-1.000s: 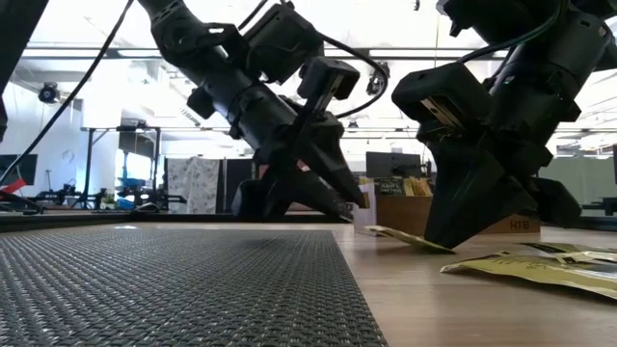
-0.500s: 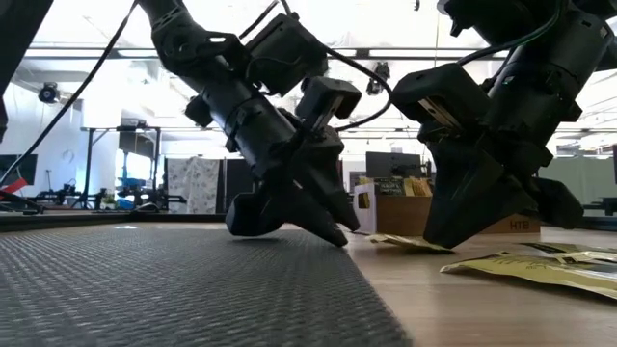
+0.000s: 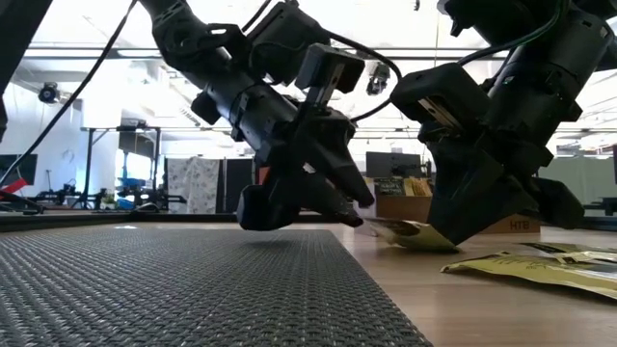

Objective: Pick & Place Tea
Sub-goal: Put the yellow tea bag into the middle section of the wooden organizer

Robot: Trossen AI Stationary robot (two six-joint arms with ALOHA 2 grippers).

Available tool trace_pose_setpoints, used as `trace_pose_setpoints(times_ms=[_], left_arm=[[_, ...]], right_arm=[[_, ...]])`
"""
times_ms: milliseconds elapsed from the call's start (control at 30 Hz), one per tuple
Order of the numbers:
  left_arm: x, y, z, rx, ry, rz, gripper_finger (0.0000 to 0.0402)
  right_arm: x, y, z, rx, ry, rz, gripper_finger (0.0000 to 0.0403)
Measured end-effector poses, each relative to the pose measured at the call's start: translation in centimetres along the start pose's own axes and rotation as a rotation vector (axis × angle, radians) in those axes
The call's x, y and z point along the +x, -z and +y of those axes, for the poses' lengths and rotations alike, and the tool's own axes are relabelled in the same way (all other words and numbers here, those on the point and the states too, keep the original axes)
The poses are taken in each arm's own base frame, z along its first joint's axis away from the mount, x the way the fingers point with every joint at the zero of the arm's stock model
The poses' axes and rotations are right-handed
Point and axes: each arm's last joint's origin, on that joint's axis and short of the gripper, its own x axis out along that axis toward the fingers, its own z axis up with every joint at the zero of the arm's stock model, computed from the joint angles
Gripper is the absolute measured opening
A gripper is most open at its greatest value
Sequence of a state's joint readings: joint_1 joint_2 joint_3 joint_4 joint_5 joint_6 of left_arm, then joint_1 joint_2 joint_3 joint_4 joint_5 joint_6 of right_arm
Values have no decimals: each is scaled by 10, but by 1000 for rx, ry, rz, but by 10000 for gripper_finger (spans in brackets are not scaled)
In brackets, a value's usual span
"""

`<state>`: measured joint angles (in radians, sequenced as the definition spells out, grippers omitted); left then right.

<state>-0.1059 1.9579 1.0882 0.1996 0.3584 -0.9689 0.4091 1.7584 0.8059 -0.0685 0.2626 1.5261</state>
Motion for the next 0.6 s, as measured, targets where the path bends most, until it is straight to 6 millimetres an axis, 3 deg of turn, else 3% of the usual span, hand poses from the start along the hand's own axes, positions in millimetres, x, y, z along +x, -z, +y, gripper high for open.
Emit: trace_pose_setpoints(times_ms=[367,600], left_arm=[[14,10,4,-20,7,41,88],[18,13,4,-42,13,45,61]], right_arm=[[0,0,0,0,0,-1,54],[0,0,0,0,0,-2,54]])
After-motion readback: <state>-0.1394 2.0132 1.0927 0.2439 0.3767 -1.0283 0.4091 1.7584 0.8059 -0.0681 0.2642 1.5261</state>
